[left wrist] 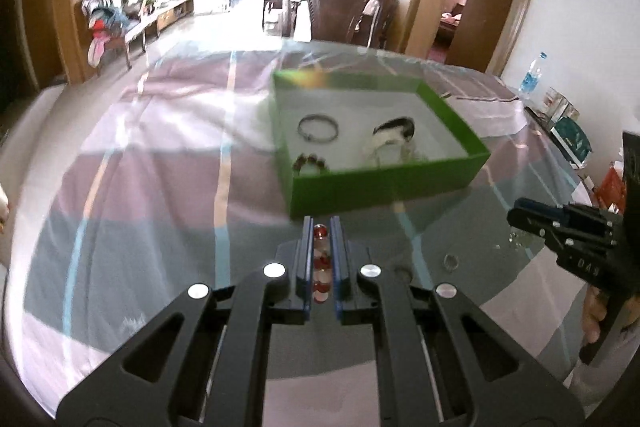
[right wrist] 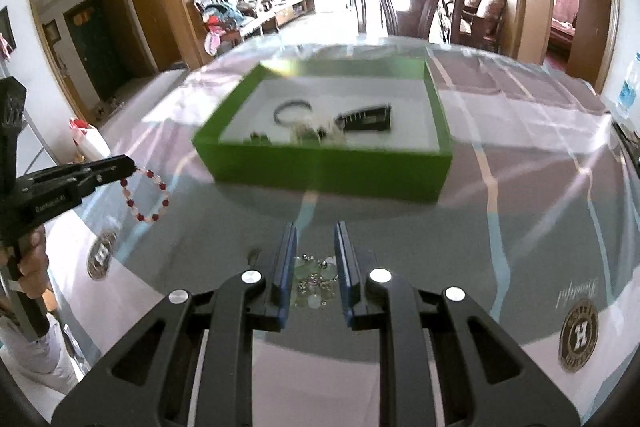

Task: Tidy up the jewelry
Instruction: 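Lift the bead bracelet into the box with the left tool while the right releases charms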

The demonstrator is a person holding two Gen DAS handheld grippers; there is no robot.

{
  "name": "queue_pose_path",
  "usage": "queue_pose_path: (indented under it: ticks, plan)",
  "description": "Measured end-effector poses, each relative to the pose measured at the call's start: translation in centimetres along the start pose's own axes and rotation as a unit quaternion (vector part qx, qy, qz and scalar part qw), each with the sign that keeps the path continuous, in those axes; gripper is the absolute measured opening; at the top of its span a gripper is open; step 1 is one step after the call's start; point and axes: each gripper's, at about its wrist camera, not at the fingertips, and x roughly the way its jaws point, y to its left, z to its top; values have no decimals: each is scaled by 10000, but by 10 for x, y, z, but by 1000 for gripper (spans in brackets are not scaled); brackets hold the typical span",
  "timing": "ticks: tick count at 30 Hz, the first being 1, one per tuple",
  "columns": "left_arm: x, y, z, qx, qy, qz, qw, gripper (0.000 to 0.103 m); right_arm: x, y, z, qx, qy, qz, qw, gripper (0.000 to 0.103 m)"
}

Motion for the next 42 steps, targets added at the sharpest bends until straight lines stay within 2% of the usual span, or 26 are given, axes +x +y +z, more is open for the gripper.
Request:
queue_pose_path:
  ticks: [5, 10, 14, 17, 22, 29, 39, 41, 42]
  plan:
    - [2, -11, 27, 181, -68, -159, 9997, 8, 1, -1, 28, -50, -94, 161, 9998, 20]
    - [12, -16, 52, 240, -80, -124, 9996, 8, 10, -2, 53, -136, -194, 56, 9997, 20]
    - [18, -28, 69, 410, -369, 275, 9981, 8, 25, -6, 71, -115, -222, -62, 9997, 20]
    - [27, -34, 80, 446, -521, 381, 9969, 8, 40, -5, 82, -214, -305, -443, 9983, 20]
    - [46, -35, 95, 387, -597, 611, 9956, 8, 61, -10, 90, -127, -243, -486, 9984, 20]
    - [72, -27, 101, 306, -486, 737, 9956, 8, 87, -21, 93, -13, -109, -581, 9982, 20]
    - [123, -17, 105, 236, -82, 678, 9974, 9, 113, -39, 96, 180, 96, -758, 9969, 20]
    - [127, -17, 104, 222, -83, 692, 9973, 22, 109, -39, 94, 209, 51, -770, 9968, 26]
    - [127, -18, 104, 221, -80, 710, 9972, 26, 105, -38, 93, 216, 40, -760, 9969, 36]
